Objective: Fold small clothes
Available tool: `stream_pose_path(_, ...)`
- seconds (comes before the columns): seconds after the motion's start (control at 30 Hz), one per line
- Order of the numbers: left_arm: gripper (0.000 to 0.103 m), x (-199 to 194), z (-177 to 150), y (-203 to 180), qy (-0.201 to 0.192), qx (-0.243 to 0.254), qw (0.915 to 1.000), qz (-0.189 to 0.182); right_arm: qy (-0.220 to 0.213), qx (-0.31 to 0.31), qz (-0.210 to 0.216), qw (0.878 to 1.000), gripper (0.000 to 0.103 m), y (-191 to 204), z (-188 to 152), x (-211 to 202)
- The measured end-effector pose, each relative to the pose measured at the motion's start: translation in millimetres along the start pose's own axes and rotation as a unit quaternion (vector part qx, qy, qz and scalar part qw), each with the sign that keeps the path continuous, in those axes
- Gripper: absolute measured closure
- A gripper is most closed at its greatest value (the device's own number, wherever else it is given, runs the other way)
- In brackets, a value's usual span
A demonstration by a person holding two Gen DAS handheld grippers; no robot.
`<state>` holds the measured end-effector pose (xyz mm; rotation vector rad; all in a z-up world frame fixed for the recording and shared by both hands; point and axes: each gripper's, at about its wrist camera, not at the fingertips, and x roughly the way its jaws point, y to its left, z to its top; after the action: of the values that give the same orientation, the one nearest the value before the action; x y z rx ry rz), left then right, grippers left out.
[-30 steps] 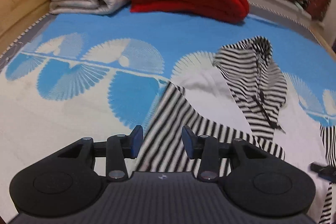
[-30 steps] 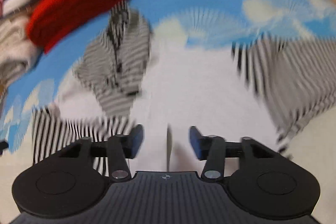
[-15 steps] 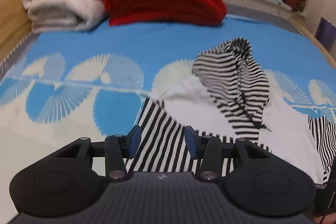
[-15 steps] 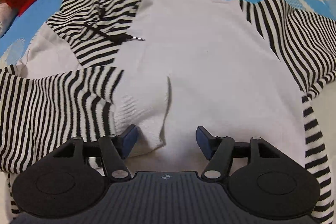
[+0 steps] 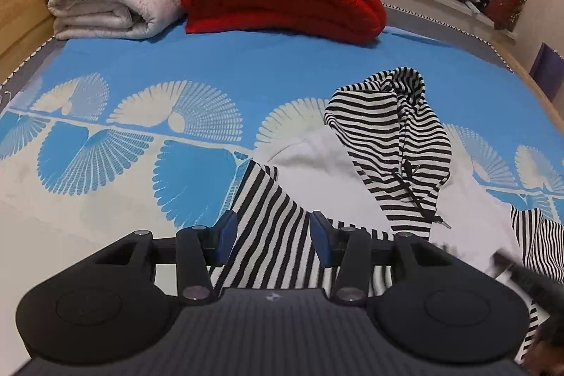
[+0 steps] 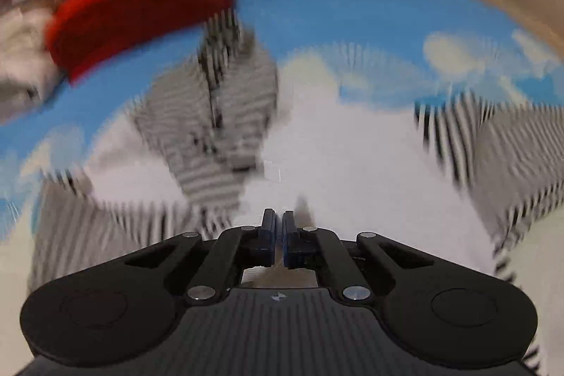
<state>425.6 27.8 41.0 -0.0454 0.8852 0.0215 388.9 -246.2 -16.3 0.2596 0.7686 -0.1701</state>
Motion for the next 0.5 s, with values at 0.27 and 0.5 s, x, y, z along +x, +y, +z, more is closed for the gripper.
stream_pose_path(0.27, 0.053, 4, -2, -10, 0.008, 0.007, 0.9999, -0.009, 0.091, 0.089, -0.11, 0.986, 0.1, -68, -1, 36)
stream_pose_path(0.5, 0.053, 4, 1, -12, 0.007, 0.001, 0.9999, -0.015, 0.001, 0.037, -0.066, 0.997, 0.1, -45, 15, 5)
